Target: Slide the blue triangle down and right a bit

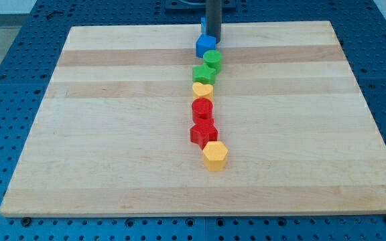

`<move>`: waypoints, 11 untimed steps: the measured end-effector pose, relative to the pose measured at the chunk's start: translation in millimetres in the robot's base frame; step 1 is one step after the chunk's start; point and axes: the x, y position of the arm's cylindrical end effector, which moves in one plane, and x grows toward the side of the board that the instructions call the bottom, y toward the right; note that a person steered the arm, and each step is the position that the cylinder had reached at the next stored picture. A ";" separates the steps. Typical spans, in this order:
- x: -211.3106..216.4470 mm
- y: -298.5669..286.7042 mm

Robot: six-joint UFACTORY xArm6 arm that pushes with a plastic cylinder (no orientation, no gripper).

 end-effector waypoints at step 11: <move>-52.8 -71.7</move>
